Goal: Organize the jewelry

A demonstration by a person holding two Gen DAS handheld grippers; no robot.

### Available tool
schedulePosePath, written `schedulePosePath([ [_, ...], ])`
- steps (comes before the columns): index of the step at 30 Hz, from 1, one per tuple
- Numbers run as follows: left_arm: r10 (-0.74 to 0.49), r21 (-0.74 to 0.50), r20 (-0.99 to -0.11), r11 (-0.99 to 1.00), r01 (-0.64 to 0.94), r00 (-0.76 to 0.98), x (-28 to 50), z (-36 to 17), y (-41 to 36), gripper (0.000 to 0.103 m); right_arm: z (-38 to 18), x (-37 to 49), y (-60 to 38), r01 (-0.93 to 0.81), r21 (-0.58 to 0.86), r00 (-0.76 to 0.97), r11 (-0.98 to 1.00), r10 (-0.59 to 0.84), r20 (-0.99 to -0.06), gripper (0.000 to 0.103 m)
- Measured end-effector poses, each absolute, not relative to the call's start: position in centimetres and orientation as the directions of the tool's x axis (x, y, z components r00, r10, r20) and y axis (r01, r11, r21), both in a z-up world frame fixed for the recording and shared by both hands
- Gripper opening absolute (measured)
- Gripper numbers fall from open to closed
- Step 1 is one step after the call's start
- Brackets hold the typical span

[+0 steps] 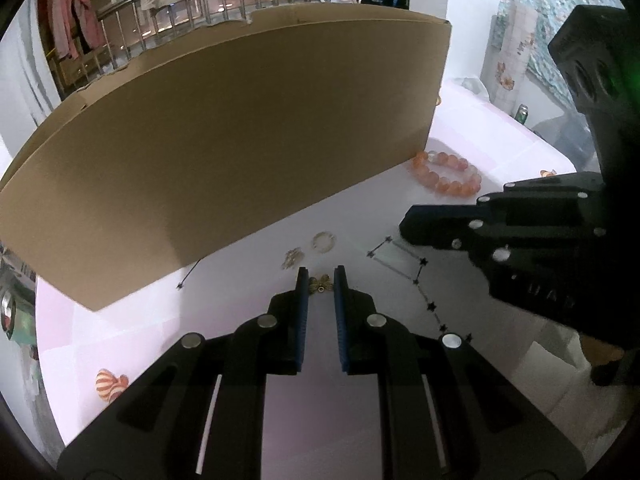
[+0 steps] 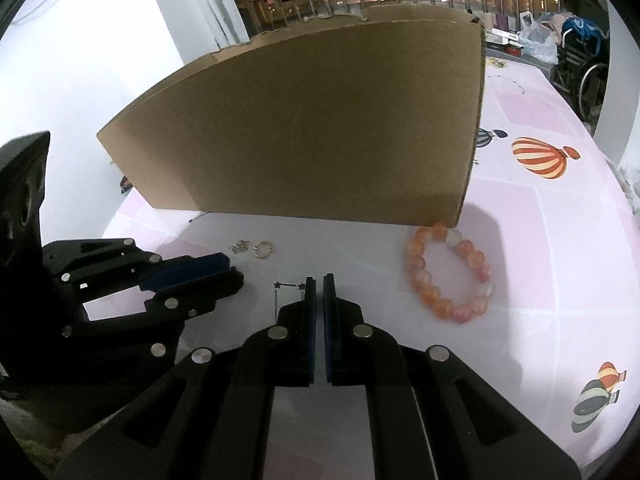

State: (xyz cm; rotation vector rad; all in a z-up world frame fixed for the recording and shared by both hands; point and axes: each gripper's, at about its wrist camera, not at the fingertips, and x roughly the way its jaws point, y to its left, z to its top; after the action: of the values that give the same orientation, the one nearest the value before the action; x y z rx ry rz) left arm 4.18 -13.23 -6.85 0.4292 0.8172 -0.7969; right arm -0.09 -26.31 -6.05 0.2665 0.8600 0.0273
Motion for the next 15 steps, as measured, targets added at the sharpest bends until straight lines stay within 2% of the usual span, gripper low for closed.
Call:
schedulePosePath([
  [5,-0.443,0.035,-0.782,0.670,0.741,0.438,4.5,-6.8,-11.9,0.012,-4.9,0.6,-24.8,0.017,0.206,0.684,0.978,0.139,-0.716,0.006],
  [12,-0.428,0.021,-0.782,0.709,0.705,0.453,4.9,-6.9,-10.8,0.012,-5.4,2.6,-22.8,-0.020,0.153,0.670,0.988,0.127,-0.732,0.010],
  [15,-0.433,0.009,-0.780,0.714,0.700,0.451,5.0,-6.9,-10.5,0.012,-5.5,2.9,-22.6,-0.014,0.138,0.671,0.990,0.112,-0.733,0.020],
])
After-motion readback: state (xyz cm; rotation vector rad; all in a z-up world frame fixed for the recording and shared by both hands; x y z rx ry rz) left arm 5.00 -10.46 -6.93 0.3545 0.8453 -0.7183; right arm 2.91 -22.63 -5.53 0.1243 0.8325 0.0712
